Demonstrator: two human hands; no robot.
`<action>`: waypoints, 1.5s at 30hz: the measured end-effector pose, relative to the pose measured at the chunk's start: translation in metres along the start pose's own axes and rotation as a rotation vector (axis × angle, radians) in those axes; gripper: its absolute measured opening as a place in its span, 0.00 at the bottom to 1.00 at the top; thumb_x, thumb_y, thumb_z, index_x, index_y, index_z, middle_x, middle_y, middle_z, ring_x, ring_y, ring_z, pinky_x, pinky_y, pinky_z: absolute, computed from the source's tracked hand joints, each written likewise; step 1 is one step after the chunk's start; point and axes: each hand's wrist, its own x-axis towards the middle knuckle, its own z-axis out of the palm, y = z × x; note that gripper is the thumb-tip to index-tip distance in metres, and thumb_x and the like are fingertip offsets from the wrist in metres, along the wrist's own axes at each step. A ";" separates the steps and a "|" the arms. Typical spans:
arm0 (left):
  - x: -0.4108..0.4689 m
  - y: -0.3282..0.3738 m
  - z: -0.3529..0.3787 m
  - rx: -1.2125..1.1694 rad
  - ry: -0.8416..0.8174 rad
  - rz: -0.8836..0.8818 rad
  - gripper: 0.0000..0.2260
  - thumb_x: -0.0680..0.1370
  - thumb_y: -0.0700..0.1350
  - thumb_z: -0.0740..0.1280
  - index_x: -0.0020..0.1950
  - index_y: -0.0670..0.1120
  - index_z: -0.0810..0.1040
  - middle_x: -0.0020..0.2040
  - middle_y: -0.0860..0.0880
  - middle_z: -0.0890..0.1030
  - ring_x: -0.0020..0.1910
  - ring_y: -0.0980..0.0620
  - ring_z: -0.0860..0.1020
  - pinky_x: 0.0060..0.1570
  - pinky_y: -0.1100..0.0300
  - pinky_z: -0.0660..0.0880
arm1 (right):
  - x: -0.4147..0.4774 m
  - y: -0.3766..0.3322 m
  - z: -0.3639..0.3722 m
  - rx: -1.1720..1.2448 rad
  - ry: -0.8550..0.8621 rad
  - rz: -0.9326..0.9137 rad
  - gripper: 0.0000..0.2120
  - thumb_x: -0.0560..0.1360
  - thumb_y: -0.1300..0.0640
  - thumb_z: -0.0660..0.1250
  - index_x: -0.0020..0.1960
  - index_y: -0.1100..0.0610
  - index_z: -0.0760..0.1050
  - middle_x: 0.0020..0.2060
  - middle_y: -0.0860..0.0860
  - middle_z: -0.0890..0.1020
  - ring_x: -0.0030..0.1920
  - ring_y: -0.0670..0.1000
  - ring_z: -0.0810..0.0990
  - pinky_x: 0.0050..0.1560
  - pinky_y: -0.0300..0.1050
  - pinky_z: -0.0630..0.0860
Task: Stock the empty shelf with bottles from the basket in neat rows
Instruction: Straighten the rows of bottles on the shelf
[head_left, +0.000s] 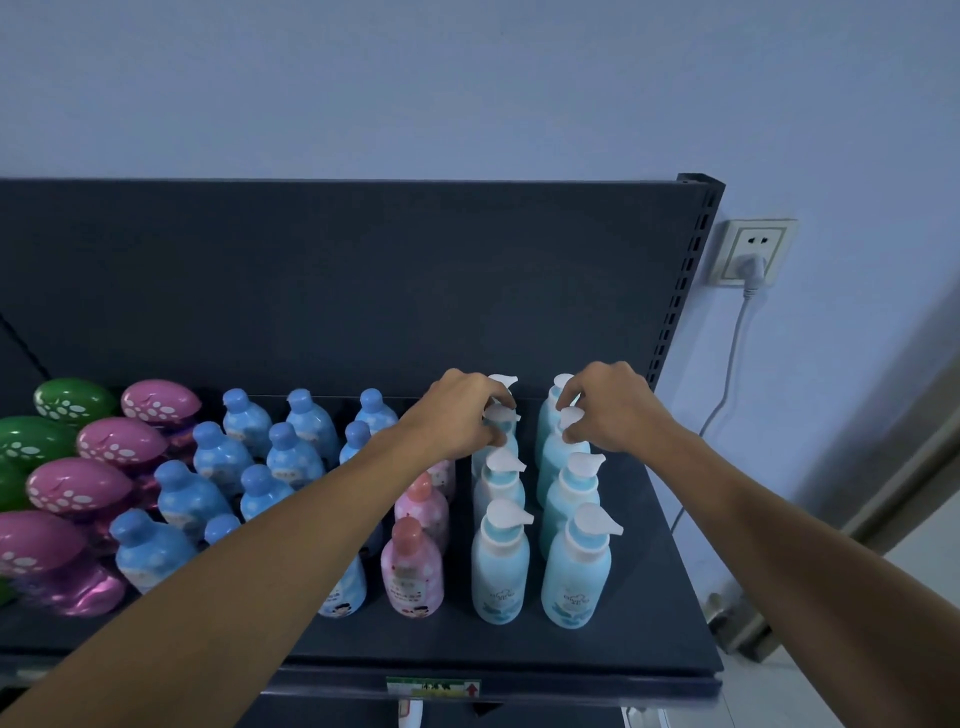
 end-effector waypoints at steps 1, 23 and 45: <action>0.000 0.001 0.000 -0.002 0.001 -0.002 0.18 0.72 0.46 0.77 0.60 0.56 0.82 0.49 0.51 0.81 0.50 0.48 0.80 0.52 0.51 0.80 | 0.000 -0.001 0.000 -0.006 0.007 0.003 0.15 0.65 0.56 0.80 0.51 0.50 0.84 0.46 0.50 0.81 0.40 0.53 0.79 0.32 0.38 0.68; 0.008 -0.031 -0.019 -0.002 0.135 -0.039 0.10 0.75 0.37 0.73 0.53 0.48 0.83 0.46 0.52 0.85 0.46 0.55 0.83 0.54 0.54 0.81 | 0.020 -0.001 -0.020 0.029 0.110 0.144 0.17 0.65 0.36 0.74 0.47 0.45 0.80 0.43 0.45 0.83 0.46 0.53 0.81 0.46 0.48 0.79; 0.048 -0.029 0.003 -0.137 0.082 0.034 0.14 0.75 0.40 0.74 0.59 0.50 0.82 0.48 0.51 0.84 0.46 0.53 0.83 0.53 0.53 0.81 | 0.053 0.003 0.007 0.157 0.033 0.140 0.06 0.70 0.56 0.76 0.44 0.50 0.80 0.46 0.50 0.83 0.44 0.53 0.81 0.34 0.39 0.69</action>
